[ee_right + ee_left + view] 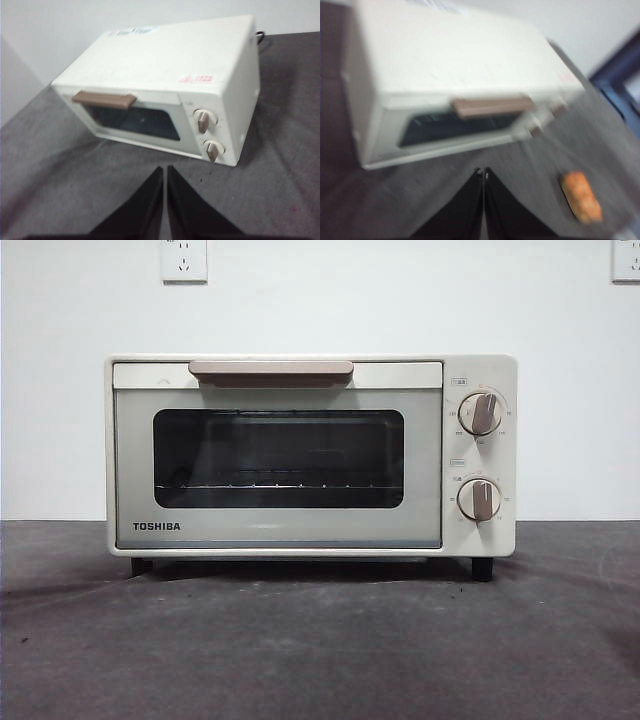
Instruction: The left arm flap open the oven, the right arm pick bread and place it into oven, the left arm flap close the oven
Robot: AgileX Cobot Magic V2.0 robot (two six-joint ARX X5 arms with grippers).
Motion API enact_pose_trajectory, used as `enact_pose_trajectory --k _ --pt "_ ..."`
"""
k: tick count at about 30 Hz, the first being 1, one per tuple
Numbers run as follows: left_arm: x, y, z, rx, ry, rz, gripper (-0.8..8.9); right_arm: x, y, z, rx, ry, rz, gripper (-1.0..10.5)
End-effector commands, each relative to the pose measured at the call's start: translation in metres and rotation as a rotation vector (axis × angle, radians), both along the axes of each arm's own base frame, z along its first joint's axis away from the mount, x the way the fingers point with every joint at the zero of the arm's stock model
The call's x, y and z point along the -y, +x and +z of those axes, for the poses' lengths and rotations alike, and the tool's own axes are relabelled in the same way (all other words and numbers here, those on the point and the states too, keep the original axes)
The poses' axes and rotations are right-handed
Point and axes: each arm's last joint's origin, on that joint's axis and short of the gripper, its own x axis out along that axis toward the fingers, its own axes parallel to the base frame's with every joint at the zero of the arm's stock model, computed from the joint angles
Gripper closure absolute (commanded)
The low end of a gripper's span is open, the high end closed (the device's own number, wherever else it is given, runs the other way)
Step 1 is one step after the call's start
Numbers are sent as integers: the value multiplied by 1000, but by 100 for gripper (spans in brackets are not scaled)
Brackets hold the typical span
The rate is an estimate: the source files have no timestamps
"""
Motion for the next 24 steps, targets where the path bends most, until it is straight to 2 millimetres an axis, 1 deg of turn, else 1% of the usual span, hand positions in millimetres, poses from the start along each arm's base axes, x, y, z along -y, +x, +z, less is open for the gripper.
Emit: enact_pose_trajectory --k 1,4,9,11,13,15,17,18,19,21,24 --pt "5 1 6 32 81 -113 803 -2 -1 4 22 -47 50 936" --pt "8 1 7 55 89 -167 803 -4 -2 2 10 -71 91 936" --pt "10 1 8 78 91 -182 801 -5 -2 1 10 -75 109 936" --pt "10 1 8 80 93 -183 767 -5 -2 1 8 -73 107 935" --pt "10 1 8 80 93 -183 697 -5 -2 1 5 -72 98 924" --pt "10 1 8 79 93 -184 578 -5 -2 1 5 -72 98 832" --pt "10 1 8 79 93 -183 431 -5 -2 1 5 -72 98 706" --pt "10 1 8 79 93 -183 374 -5 -2 1 5 -71 98 631" --pt "10 1 8 79 93 -183 341 -5 -2 1 4 -69 97 583" --pt "10 1 8 81 92 -183 321 -5 -2 1 1 -65 95 504" --pt "10 1 9 89 91 -183 321 -5 -2 1 -13 -48 88 470"
